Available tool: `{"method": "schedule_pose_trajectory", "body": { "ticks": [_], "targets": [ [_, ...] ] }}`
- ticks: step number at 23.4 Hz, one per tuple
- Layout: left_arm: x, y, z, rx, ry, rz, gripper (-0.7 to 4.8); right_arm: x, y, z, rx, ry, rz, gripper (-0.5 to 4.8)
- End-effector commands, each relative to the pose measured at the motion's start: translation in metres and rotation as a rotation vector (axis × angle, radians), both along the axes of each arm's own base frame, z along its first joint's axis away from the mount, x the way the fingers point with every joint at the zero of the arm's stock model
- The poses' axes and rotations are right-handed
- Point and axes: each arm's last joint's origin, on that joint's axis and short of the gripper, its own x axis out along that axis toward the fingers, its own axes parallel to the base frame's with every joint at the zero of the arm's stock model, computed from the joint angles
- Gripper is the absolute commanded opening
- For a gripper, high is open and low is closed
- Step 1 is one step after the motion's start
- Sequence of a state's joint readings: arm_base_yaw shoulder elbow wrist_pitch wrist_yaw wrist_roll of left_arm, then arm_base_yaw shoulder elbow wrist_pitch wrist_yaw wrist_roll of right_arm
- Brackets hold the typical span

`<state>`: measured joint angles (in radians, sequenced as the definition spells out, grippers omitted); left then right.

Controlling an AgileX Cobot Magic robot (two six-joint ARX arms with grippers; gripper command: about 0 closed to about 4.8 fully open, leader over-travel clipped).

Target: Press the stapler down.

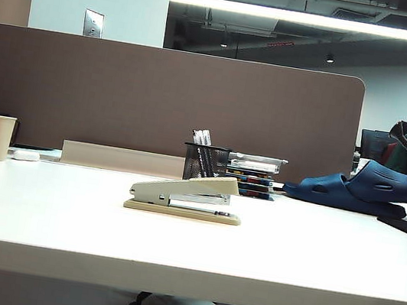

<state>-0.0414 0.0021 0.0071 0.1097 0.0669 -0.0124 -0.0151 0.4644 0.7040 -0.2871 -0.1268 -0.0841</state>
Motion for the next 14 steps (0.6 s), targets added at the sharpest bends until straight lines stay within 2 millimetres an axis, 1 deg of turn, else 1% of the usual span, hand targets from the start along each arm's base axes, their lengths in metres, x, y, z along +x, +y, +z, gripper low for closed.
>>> {"method": "schedule_pose_trajectory", "body": {
  "ticks": [1,5,6,9,12,14],
  "targets": [
    [0.000,0.000,0.002,0.003,-0.015,0.002,-0.05,-0.015,0.000,-0.020,0.012,-0.057,-0.022,-0.09],
    [0.000,0.000,0.002,0.003,-0.015,0.002,-0.05,-0.026,0.000,-0.042,0.021,-0.078,-0.021,-0.09],
    [0.000,0.000,0.002,0.003,-0.015,0.002,-0.05,-0.031,0.000,-0.051,0.041,-0.088,-0.021,-0.09],
    [0.000,0.000,0.002,0.003,-0.015,0.002,-0.05,-0.038,0.000,-0.068,0.053,-0.116,-0.019,-0.09],
    [0.000,0.000,0.002,0.003,-0.015,0.002,-0.06,-0.041,0.000,-0.079,0.052,-0.136,-0.019,-0.09],
    [0.000,0.000,0.002,0.003,-0.015,0.002,-0.06,-0.038,0.000,-0.089,0.053,-0.120,-0.018,-0.09]
  ]
}}
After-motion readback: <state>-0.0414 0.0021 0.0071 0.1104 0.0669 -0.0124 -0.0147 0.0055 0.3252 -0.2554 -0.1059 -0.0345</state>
